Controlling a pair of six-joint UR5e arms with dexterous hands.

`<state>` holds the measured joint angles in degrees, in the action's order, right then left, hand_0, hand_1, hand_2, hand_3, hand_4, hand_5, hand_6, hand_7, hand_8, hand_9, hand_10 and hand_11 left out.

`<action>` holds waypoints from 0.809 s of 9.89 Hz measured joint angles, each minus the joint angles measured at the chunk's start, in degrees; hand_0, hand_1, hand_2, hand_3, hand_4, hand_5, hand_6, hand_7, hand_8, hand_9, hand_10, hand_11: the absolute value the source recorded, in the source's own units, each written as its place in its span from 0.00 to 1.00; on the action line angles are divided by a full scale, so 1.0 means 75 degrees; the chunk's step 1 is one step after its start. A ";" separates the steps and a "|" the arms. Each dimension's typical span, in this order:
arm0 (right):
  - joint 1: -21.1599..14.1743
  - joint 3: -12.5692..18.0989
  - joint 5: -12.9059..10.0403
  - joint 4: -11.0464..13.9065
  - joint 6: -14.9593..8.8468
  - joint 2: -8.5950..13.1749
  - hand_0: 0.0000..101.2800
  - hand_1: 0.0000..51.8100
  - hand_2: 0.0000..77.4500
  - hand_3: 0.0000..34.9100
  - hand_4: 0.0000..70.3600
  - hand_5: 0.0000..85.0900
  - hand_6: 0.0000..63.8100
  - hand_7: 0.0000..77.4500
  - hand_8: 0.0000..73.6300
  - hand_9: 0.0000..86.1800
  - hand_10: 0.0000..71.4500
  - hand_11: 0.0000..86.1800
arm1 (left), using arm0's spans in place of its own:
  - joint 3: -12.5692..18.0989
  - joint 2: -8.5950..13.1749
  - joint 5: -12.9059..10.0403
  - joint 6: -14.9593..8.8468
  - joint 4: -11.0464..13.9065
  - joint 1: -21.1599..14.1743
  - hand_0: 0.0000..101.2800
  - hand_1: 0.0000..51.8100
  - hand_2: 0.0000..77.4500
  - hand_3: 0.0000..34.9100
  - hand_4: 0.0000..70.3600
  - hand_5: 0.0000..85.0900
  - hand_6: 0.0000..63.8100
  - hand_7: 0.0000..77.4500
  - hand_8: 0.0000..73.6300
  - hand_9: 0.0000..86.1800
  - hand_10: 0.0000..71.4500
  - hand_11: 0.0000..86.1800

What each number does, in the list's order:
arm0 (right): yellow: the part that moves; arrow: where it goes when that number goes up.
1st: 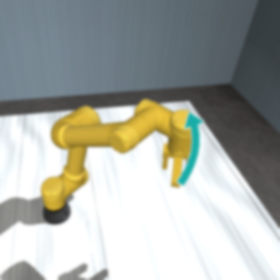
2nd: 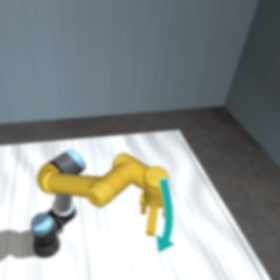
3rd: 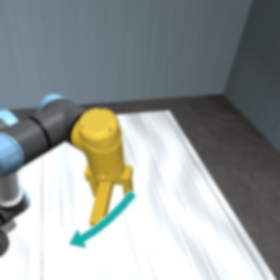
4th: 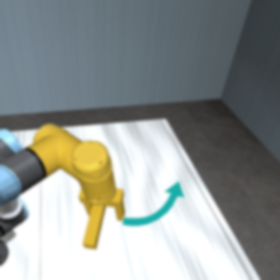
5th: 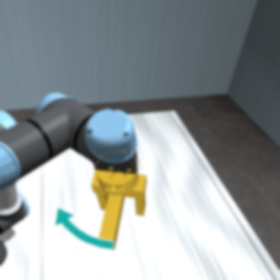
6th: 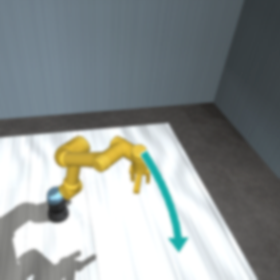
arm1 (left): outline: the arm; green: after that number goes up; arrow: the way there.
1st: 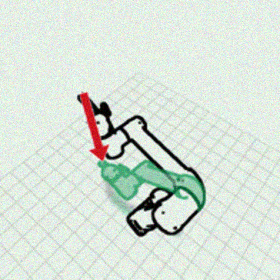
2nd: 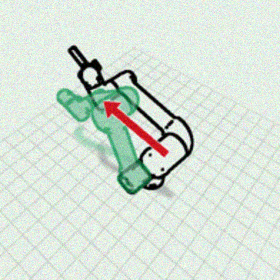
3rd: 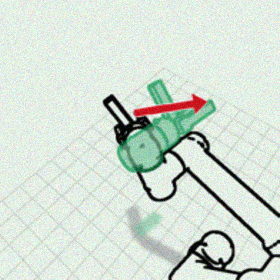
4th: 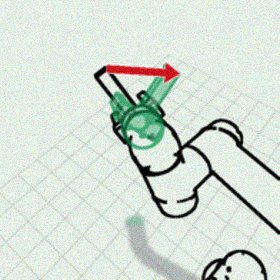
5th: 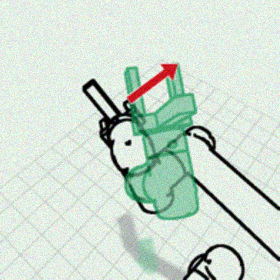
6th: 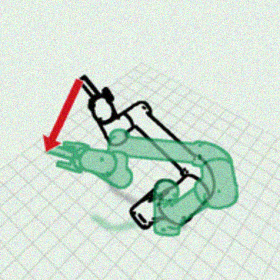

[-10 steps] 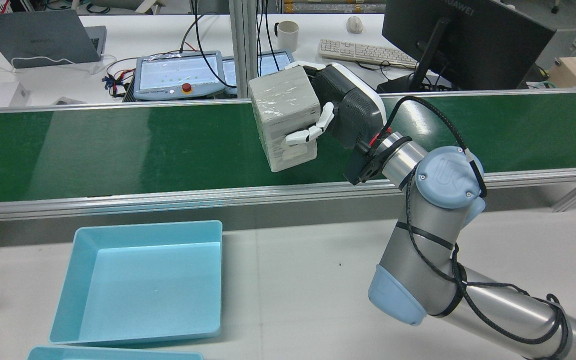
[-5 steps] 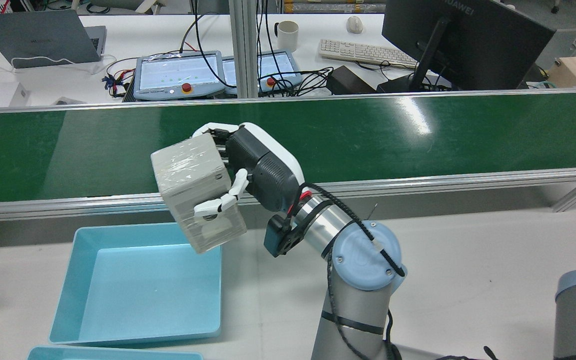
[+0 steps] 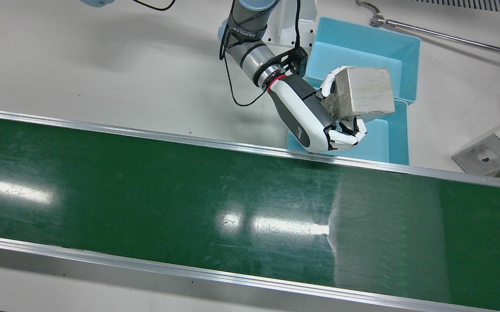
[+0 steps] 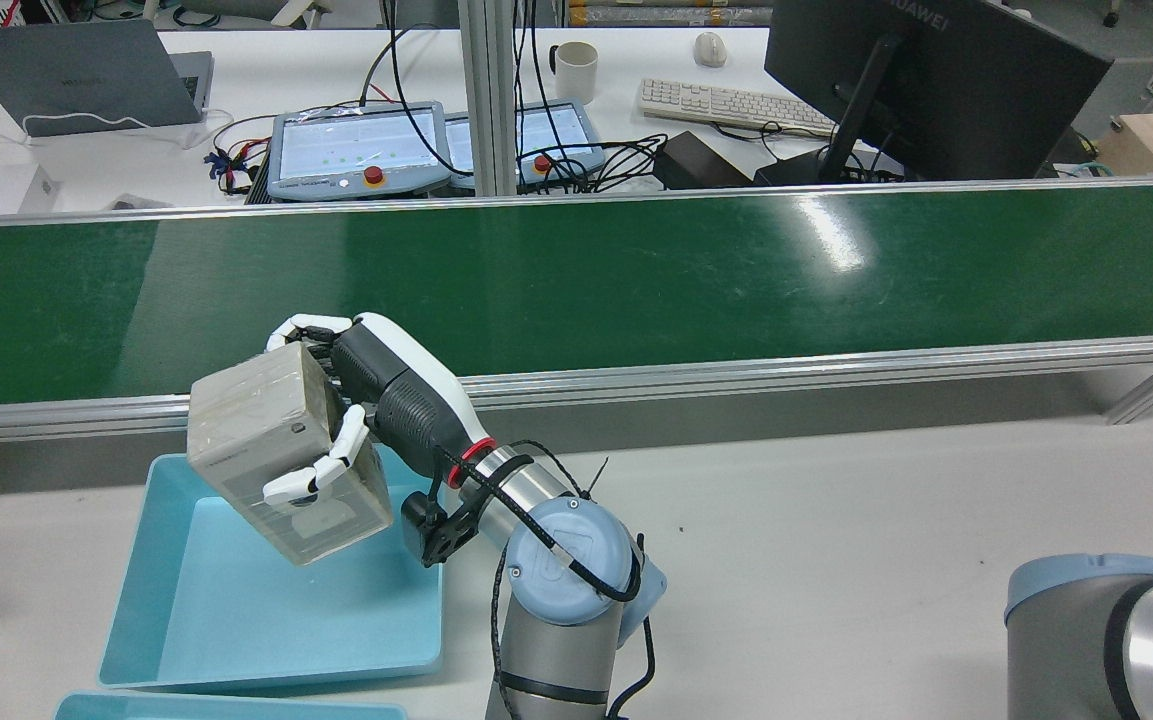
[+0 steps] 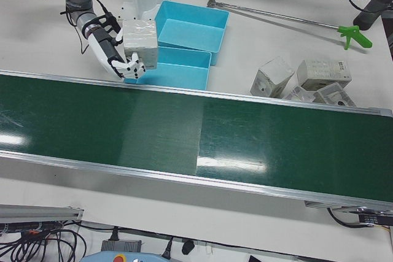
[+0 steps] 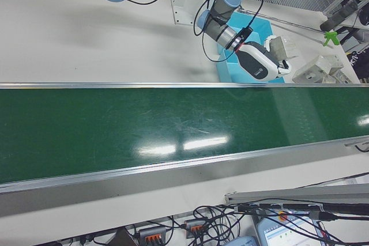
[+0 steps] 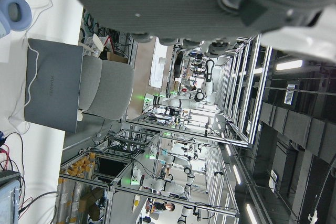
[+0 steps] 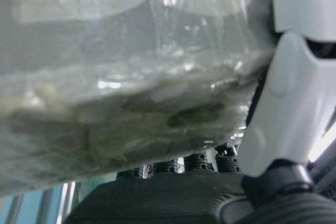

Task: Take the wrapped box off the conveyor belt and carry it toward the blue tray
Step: 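Carry the held box with the right hand over the blue tray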

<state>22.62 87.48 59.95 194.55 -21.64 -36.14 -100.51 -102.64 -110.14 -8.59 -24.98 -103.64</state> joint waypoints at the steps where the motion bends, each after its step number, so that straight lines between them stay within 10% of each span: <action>1: -0.0093 -0.0097 0.0070 -0.0111 -0.0005 0.0103 0.48 0.01 0.44 0.00 0.50 0.76 0.75 1.00 0.79 0.58 0.65 0.69 | 0.0000 0.0000 0.0000 0.0000 0.0000 0.0000 0.00 0.00 0.01 0.00 0.00 0.01 0.00 0.01 0.01 0.00 0.01 0.00; 2: -0.0195 -0.0145 0.0118 -0.0176 -0.0007 0.0243 0.48 0.01 0.44 0.00 0.50 0.76 0.75 1.00 0.79 0.58 0.65 0.69 | 0.0000 0.0000 0.0000 0.0000 0.0000 0.0000 0.00 0.00 0.01 0.00 0.00 0.01 0.00 0.01 0.01 0.00 0.00 0.01; 3: -0.0263 -0.0163 0.0145 -0.0204 -0.0008 0.0369 0.51 0.02 0.37 0.16 0.50 0.76 0.53 0.99 0.69 0.68 0.40 0.51 | 0.0000 0.0000 0.0000 0.0000 0.0000 0.0000 0.00 0.00 0.01 0.00 0.00 0.01 0.00 0.01 0.01 0.00 0.01 0.01; 5: -0.0315 -0.0157 0.0322 -0.0204 0.0008 0.0469 0.51 0.02 0.37 0.16 0.50 0.76 0.53 0.99 0.69 0.68 0.24 0.40 | 0.0000 0.0000 0.0000 0.0000 0.0000 0.0000 0.00 0.00 0.01 0.00 0.00 0.01 0.00 0.01 0.01 0.00 0.01 0.00; 6: -0.0317 -0.0104 0.0456 -0.0190 0.0037 0.0379 0.45 0.02 0.37 0.39 0.58 0.28 0.30 0.33 0.51 0.55 0.00 0.13 | 0.0000 0.0000 0.0000 0.0000 0.0000 0.0000 0.00 0.00 0.01 0.00 0.00 0.01 0.00 0.01 0.01 0.00 0.01 0.00; 7: -0.0316 0.0030 0.0571 -0.0170 0.0070 0.0211 0.43 0.02 0.37 0.51 0.50 0.23 0.05 0.20 0.39 0.47 0.00 0.02 | 0.0000 0.0000 0.0000 0.0000 0.0000 0.0000 0.00 0.00 0.01 0.00 0.00 0.01 0.00 0.01 0.01 0.00 0.01 0.00; 8: -0.0300 0.0264 0.0682 -0.0141 0.0104 -0.0031 0.43 0.02 0.37 0.51 0.50 0.23 0.05 0.20 0.39 0.47 0.00 0.02 | 0.0000 0.0000 0.0000 0.0000 0.0000 0.0000 0.00 0.00 0.01 0.00 0.00 0.01 0.00 0.01 0.01 0.00 0.01 0.00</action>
<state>20.37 89.46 65.06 193.49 -20.86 -36.37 -100.51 -102.64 -110.14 -8.60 -24.98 -103.65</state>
